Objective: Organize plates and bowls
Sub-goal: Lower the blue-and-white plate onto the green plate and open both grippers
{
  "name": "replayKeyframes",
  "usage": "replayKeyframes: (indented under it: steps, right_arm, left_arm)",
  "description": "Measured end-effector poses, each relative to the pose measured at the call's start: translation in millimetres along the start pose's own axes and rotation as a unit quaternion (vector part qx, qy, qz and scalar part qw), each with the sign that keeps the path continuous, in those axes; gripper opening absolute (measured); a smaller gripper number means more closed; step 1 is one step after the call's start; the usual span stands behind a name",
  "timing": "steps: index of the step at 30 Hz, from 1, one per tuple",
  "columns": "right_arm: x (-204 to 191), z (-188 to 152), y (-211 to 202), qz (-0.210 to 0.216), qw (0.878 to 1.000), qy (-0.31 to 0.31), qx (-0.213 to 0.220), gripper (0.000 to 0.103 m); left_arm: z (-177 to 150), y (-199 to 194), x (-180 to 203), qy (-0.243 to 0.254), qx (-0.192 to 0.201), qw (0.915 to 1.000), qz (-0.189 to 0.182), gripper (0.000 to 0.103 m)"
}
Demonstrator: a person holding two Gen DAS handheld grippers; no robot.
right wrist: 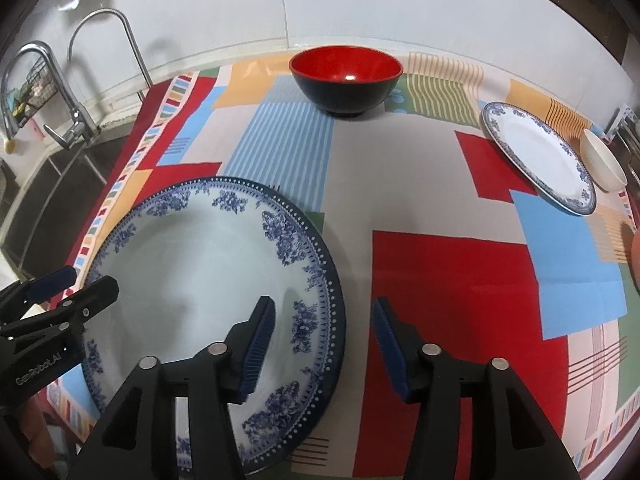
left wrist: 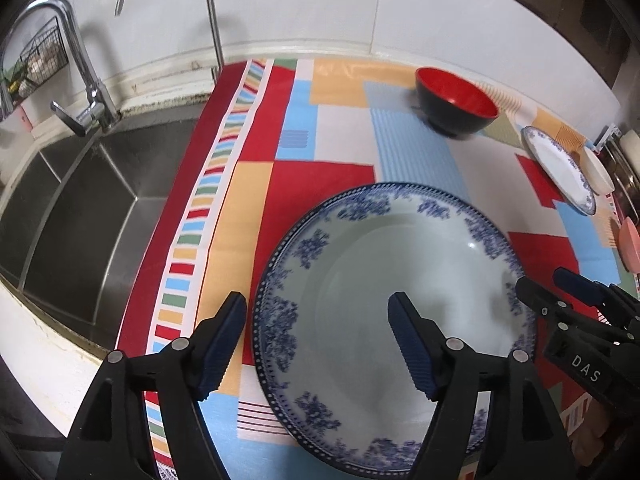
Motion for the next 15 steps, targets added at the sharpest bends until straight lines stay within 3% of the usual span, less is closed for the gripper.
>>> replayKeyframes:
  steps: [10,15]
  right_arm:
    - [28.3,13.5,-24.2,0.003,1.000,0.015,0.025,0.060]
    - [53.6,20.9,-40.7,-0.008,0.998,0.029,0.048,0.067]
  left_arm:
    - [22.7,-19.9,38.3,0.024,0.037,0.9990,-0.006,0.083]
    - [36.8,-24.2,65.8,0.041,0.051,0.9977,-0.017,0.084]
Point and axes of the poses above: each gripper's, at about its wrist camera, not at the fingertips, and y roughly the way its jaws point, x to its right, z to its top, the point moved 5 cm from there along y, roughly the way its jaws point, and after that the axes turned 13 degrees about y, right-handed, at the moved point
